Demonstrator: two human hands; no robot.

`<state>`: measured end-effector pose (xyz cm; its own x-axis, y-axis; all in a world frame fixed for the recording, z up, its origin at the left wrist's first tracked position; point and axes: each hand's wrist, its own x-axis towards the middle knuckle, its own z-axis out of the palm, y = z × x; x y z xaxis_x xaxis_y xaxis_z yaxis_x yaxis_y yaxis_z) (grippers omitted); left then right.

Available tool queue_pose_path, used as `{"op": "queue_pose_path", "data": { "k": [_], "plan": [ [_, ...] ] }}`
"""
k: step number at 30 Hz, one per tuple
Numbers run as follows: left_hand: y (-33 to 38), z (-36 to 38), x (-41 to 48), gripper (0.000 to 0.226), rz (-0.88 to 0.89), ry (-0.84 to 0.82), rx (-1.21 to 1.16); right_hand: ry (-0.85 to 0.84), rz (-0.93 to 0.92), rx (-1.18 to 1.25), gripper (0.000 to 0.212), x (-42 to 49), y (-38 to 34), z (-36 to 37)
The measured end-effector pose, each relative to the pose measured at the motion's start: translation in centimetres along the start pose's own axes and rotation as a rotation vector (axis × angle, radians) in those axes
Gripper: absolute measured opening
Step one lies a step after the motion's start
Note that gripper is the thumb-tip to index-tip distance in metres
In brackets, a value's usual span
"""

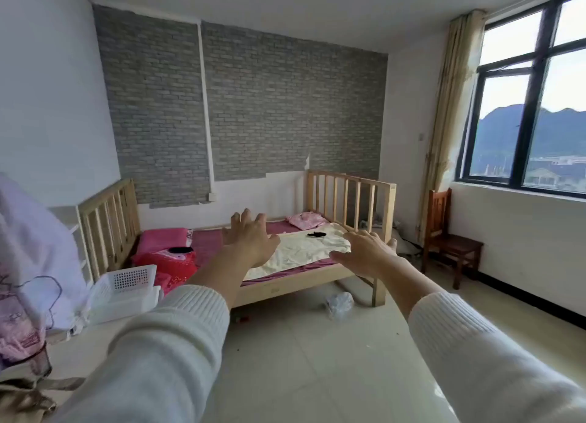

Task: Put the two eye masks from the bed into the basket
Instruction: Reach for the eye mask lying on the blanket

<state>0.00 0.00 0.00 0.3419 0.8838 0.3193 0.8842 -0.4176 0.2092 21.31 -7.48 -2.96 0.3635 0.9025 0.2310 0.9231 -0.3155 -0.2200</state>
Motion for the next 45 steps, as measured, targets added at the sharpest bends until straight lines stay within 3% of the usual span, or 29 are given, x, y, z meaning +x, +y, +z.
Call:
{"op": "queue_pose_path", "data": {
  "k": [13, 22, 36, 45],
  "plan": [
    [-0.8, 2.3, 3.5, 0.061, 0.068, -0.006, 0.049, 0.096, -0.003, 0.018, 0.071, 3.2, -1.0, 1.7],
    [0.8, 6.6, 11.0, 0.063, 0.103, -0.038, 0.002, 0.135, 0.011, 0.025, 0.068, 10.2, 1.6, 3.5],
    [9.7, 19.1, 37.6, 0.058, 0.124, -0.042, -0.040, 0.157, 0.032, 0.009, 0.067, 38.0, 13.8, 7.3],
    [11.9, 30.4, 53.4, 0.062, 0.071, -0.153, -0.010, 0.037, 0.051, -0.034, 0.072, 53.8, 19.4, 15.7]
  ]
}}
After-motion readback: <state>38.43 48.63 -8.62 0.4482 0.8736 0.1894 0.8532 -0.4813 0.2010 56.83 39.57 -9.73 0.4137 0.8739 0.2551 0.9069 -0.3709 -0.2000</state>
